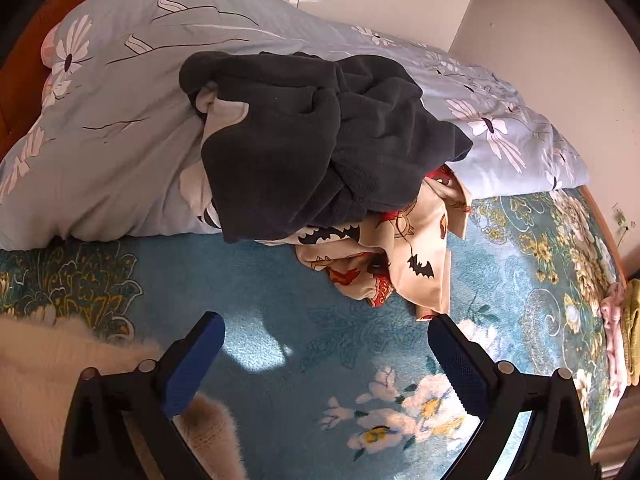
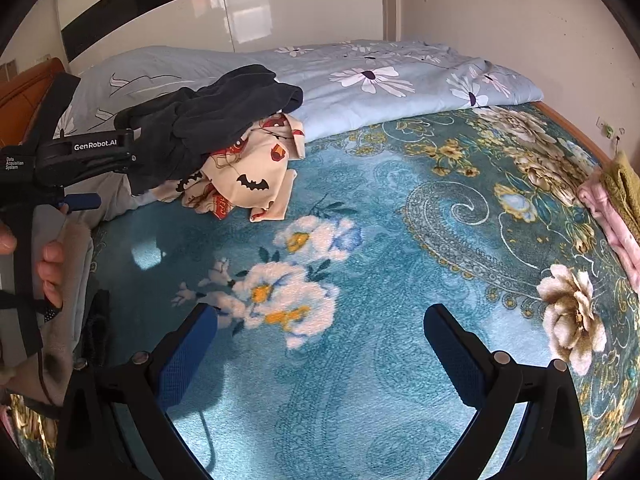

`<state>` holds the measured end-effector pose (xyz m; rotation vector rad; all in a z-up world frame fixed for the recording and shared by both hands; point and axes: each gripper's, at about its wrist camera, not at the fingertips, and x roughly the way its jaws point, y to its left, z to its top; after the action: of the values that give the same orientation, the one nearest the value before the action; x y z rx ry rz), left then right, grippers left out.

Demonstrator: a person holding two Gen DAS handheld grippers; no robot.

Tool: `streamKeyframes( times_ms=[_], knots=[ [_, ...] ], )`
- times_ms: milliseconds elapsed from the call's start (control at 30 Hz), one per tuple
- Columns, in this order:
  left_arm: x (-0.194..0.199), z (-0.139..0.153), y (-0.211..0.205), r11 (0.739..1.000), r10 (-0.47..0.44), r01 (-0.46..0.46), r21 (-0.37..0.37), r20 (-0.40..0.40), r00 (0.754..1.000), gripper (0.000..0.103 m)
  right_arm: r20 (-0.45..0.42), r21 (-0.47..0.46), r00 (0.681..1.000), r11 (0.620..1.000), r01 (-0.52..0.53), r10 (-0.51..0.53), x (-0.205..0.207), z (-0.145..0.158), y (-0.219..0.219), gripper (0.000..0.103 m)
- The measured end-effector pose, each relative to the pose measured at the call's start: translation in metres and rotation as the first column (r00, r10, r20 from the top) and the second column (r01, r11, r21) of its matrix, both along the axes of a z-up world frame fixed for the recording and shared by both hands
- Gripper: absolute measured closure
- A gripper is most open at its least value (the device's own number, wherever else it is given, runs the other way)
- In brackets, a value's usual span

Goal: Fold clothes
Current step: 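Move both tools toward the dark grey fleece jacket on the bed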

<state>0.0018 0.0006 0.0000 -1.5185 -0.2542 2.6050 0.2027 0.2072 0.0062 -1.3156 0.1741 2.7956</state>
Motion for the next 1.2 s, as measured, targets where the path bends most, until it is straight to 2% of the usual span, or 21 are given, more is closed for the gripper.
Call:
streamKeyframes(
  times_ms=[200, 300, 467, 600, 1200],
  knots=[
    [0.015, 0.000, 0.005, 0.999, -0.023, 0.020, -0.042, -0.068, 0.997, 0.000, -0.016, -0.047, 0.998, 0.997, 0.055, -0.056, -0.008, 0.016, 0.009, 0.000],
    [0.021, 0.001, 0.007, 0.998, -0.032, 0.026, -0.062, -0.097, 0.995, 0.000, 0.032, 0.003, 0.994, 0.995, 0.104, -0.104, -0.054, 0.028, -0.016, 0.000],
    [0.024, 0.001, 0.007, 0.997, -0.029, 0.021, -0.081, -0.108, 0.994, 0.000, -0.048, -0.024, 0.999, 1.000, 0.002, -0.003, -0.073, 0.043, -0.030, 0.000],
    [0.024, 0.000, 0.007, 0.997, -0.028, 0.019, -0.079, -0.108, 0.994, 0.000, -0.065, -0.008, 0.996, 0.998, -0.056, 0.055, -0.079, 0.046, -0.036, 0.000],
    [0.022, -0.008, 0.002, 0.998, -0.016, 0.012, -0.056, -0.083, 0.996, 0.000, -0.021, -0.006, 0.995, 0.996, -0.093, 0.092, -0.079, 0.032, -0.054, 0.000]
  ],
)
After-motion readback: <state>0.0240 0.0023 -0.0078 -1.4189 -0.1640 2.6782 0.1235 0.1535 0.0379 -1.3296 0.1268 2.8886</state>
